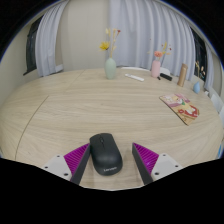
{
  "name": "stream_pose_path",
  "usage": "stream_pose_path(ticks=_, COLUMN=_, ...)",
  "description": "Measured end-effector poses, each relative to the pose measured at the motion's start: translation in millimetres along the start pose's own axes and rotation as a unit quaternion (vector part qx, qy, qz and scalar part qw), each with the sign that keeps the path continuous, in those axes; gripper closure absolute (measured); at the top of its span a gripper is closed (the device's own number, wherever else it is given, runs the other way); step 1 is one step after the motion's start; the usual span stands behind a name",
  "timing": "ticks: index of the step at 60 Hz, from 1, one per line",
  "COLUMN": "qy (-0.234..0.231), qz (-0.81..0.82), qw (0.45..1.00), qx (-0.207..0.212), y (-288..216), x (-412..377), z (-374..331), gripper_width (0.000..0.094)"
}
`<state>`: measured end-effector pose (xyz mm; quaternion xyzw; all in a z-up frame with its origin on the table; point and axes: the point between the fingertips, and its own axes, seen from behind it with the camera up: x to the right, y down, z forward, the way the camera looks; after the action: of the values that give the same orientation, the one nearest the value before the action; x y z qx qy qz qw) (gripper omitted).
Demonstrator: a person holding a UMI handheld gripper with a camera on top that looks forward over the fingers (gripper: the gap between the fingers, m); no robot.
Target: Arrange mouse
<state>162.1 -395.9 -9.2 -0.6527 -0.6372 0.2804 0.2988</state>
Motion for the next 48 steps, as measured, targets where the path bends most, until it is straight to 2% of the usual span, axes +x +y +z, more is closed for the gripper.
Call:
stream_pose_path(ticks=10, qy=0.003, qz=0.009, qw=1.000, qx=0.000, y=-12, x=6, z=17, gripper_width=0.0078)
stream_pose_path(ticks=13, qy=0.003, qz=0.012, qw=1.000, qx=-0.002, y=-14, x=6, z=19, gripper_width=0.0127)
stream_pose_path(ticks=15, qy=0.001, qz=0.009, qw=1.000, qx=-0.002, y=-14, x=5, z=19, gripper_width=0.0203)
stream_pose_path(ticks=18, qy=0.007, qz=0.006, qw=1.000, qx=-0.001, y=-14, x=6, z=20, gripper_width=0.0469)
stream_pose_path(ticks=25, qy=0.017, qz=0.002, qw=1.000, qx=-0.008, y=-13, x=7, z=19, gripper_width=0.0517)
stream_pose_path(ticks=30, qy=0.006, qz=0.006, qw=1.000, qx=-0.017, y=-12, x=3, z=19, gripper_width=0.0559)
stream_pose_path(ticks=35, qy=0.000, qz=0.005, qw=1.000, qx=-0.025, y=-18, x=6, z=9, gripper_width=0.0559)
stream_pose_path(ticks=40, qy=-0.010, qz=0.007, qw=1.000, qx=-0.004, y=-55, x=13, z=-12, gripper_width=0.0561)
stream_pose_path(ticks=48, qy=-0.008, qz=0.008, qw=0.999, qx=0.045, y=-144, x=61, z=-27, gripper_width=0.0560)
